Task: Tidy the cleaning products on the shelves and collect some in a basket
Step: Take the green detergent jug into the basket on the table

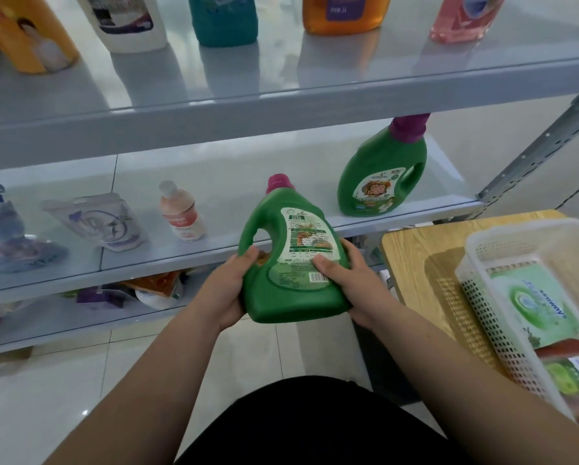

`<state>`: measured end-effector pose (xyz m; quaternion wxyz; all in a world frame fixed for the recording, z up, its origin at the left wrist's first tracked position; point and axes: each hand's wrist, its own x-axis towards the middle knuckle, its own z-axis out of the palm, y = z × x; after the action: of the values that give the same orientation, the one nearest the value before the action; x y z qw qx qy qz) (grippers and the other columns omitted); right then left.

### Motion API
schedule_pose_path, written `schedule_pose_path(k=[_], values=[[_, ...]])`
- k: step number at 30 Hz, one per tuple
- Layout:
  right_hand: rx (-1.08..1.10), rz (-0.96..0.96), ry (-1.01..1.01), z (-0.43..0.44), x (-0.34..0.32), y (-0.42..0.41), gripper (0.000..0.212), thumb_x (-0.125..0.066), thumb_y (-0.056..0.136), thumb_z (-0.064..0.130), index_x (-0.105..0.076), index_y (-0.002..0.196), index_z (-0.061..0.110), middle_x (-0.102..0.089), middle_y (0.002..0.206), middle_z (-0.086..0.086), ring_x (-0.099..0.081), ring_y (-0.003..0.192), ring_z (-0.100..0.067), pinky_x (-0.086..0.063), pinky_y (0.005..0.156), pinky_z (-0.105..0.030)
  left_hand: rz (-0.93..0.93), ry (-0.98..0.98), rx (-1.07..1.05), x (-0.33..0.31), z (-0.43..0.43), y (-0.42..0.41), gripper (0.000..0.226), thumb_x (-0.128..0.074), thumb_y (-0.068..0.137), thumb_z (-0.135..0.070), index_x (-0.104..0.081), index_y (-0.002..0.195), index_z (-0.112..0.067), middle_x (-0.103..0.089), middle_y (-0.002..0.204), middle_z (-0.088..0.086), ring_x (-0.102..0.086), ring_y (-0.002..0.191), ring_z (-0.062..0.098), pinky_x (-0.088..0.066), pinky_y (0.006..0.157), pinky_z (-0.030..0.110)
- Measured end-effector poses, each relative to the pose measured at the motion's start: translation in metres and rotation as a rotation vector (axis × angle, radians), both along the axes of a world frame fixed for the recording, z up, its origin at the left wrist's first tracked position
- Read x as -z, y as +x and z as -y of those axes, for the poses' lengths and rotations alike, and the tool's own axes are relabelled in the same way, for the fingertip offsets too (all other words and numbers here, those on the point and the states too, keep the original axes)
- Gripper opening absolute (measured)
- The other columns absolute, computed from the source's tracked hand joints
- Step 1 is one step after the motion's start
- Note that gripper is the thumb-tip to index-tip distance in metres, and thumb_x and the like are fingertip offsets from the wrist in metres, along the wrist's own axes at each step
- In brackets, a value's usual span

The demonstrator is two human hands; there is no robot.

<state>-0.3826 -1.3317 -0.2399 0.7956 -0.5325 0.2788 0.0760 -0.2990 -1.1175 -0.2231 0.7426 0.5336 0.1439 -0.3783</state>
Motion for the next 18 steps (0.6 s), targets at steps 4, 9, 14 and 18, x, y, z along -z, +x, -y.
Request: schedule_pose_path(k=[4,9,14,18], values=[[-0.110,0.050,-0.205,0.018,0.001,0.005,0.118,-0.105,0.046,0.042,-0.039,0.144,0.044,-0.066,0.131,0.004,-0.073,0.111,-0.020,-0.062,0.092,-0.045,0.111,0.126,-0.013,0.005,0.005,0.000,0.025,-0.053,0.105,-0.010,-0.057,0.130,-0.013,-0.074,0.120,0.013,-0.072,0.103,0.031,-0.058,0.093,0.053],[-0.265,0.055,-0.345,0.030,0.011,0.003,0.105,-0.103,0.045,0.032,-0.042,0.122,0.070,-0.071,0.122,0.014,-0.070,0.113,-0.012,-0.061,0.094,-0.041,0.202,0.190,-0.010,0.013,0.008,-0.005,0.027,-0.051,0.101,0.006,-0.062,0.120,-0.011,-0.075,0.113,0.011,-0.069,0.109,0.034,-0.057,0.096,0.053],[-0.295,0.048,-0.152,0.039,0.010,0.002,0.096,-0.099,0.055,0.033,-0.046,0.135,0.033,-0.075,0.118,0.002,-0.073,0.110,-0.024,-0.062,0.087,-0.041,0.213,0.166,0.017,0.012,0.008,-0.008,0.038,-0.051,0.101,0.005,-0.064,0.126,-0.020,-0.073,0.117,0.017,-0.069,0.107,0.035,-0.055,0.100,0.052],[-0.198,0.021,-0.114,0.027,0.002,0.007,0.096,-0.099,0.051,0.033,-0.046,0.130,0.018,-0.076,0.114,-0.006,-0.075,0.104,-0.028,-0.063,0.082,-0.040,0.314,0.431,-0.069,0.005,0.013,-0.006,0.040,-0.067,0.097,-0.015,-0.050,0.132,-0.026,-0.062,0.129,0.011,-0.067,0.103,0.023,-0.056,0.096,0.045]])
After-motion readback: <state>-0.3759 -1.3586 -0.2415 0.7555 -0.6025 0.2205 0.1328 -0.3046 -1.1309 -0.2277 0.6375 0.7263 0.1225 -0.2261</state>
